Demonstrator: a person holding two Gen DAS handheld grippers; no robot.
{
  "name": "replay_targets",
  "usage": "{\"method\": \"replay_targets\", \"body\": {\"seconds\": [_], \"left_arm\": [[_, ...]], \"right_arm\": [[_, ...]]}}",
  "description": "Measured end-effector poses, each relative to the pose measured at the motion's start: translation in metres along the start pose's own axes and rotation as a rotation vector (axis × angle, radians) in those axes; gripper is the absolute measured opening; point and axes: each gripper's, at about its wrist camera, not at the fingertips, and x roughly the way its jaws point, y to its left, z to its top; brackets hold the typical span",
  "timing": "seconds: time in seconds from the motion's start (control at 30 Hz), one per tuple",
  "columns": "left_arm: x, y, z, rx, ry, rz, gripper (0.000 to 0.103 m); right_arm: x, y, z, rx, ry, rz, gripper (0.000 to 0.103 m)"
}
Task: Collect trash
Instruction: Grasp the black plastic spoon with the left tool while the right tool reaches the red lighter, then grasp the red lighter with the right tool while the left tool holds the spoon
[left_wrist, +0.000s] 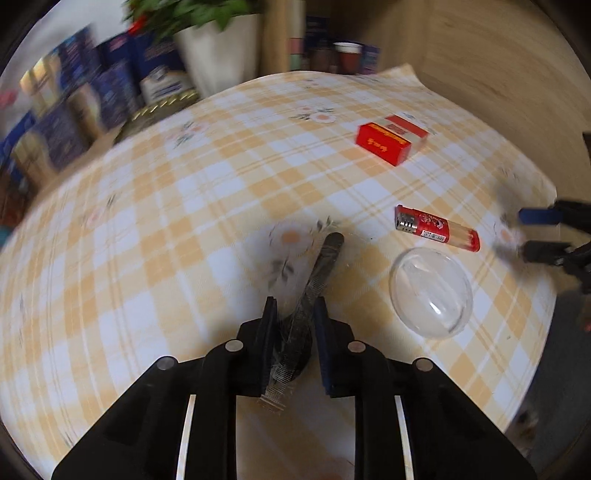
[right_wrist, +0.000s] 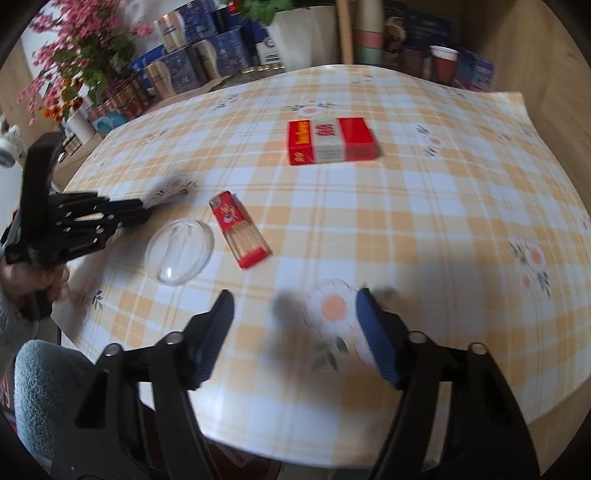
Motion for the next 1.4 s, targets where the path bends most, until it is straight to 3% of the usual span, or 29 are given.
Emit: {"method": "replay_targets", "body": {"seconds": [0.13, 0.33, 0.6, 0.87, 0.93, 1.03, 1.27, 1.4], "left_arm": [[-0.016, 0.006, -0.021, -0.176, 0.001, -0.016, 0.020], [-0.033, 0.004, -0.047, -0.315, -0.022, -0.015, 0.019], [-0.036, -0.012, -0.052, -0.317, -0.047, 0.074, 0.019], [-0.037, -0.011, -0.054, -0.315, -0.056, 0.070, 0.019], [-0.037, -0.011, -0.055, -0.319, -0.057, 0.070, 0.019], [-0.037, -0.010, -0.054, -0.330, -0.057, 0.065, 0.019], [-0.037, -0.013, -0.052, -0.297, -0.050, 0.079, 0.019], [-0.040, 0.000, -0.053, -0.339, -0.039, 0.009, 0.017]], "right_arm": [[0.018, 0.013, 0.018, -0.060, 0.009, 0.018, 0.046], [0.041, 0.035, 0.037, -0.139, 0.038, 0.019, 0.042], [0.063, 0.050, 0.049, -0.194, 0.056, -0.023, 0.040], [0.072, 0.057, 0.057, -0.206, 0.038, -0.025, 0.040], [0.071, 0.057, 0.057, -0.207, 0.036, -0.011, 0.030], [0.069, 0.059, 0.053, -0.213, 0.024, -0.020, 0.028], [0.032, 0.049, 0.032, -0.087, -0.060, 0.029, 0.027], [-0.007, 0.047, 0.017, -0.040, -0.109, 0.077, 0.027]]}}
